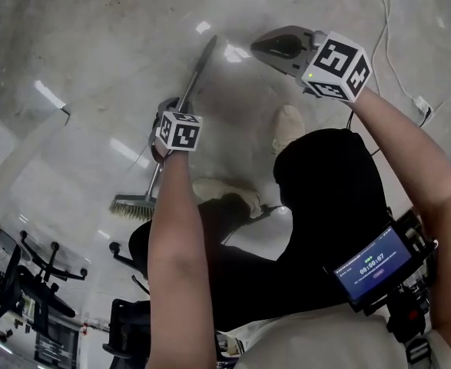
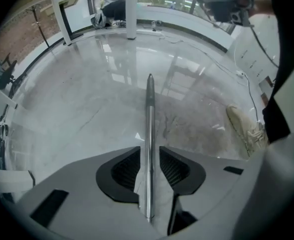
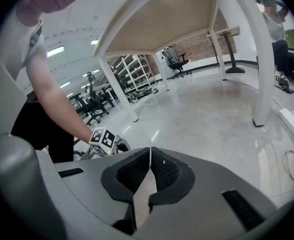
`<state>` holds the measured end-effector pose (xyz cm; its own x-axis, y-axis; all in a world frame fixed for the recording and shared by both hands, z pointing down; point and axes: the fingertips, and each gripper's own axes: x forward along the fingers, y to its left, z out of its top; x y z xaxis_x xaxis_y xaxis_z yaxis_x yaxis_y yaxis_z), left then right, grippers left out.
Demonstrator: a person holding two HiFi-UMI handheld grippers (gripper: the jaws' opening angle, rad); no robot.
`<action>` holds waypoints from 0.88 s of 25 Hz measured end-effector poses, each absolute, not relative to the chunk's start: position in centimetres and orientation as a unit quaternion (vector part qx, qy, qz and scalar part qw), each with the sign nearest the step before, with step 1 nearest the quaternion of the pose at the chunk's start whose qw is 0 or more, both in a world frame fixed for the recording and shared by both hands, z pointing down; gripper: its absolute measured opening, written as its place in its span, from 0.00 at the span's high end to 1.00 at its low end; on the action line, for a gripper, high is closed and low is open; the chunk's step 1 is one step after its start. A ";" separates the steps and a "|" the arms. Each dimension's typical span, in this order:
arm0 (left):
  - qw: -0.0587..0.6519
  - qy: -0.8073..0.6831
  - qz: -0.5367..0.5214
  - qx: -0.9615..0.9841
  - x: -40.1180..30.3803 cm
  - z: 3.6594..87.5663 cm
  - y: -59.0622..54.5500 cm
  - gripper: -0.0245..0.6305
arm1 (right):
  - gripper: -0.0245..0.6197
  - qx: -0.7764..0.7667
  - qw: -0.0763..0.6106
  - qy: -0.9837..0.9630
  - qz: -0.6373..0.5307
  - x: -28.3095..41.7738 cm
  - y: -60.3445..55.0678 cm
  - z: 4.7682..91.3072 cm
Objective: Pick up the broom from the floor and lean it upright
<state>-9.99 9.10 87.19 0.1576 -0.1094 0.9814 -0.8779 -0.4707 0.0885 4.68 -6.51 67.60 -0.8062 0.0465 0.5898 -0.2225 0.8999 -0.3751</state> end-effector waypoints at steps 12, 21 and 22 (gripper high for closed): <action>0.357 -0.318 0.589 0.652 -10.5 89.6 11.9 0.84 | 0.93 0.083 0.310 -0.925 0.204 5.3 -9.3 67.5; 0.348 -0.356 0.569 0.655 -12.4 85.9 12.0 0.85 | 0.93 0.054 0.311 -0.923 0.222 5.4 -6.9 65.9; 0.346 -0.359 0.564 0.658 -12.4 84.0 12.2 0.85 | 0.93 0.047 0.311 -0.922 0.224 5.3 -6.2 64.2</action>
<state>-12.39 12.19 84.05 0.1055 -0.0829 0.9910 -0.8633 -0.5021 0.0499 5.33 -6.18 64.15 -0.8021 0.0532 0.5948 -0.2254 0.8954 -0.3841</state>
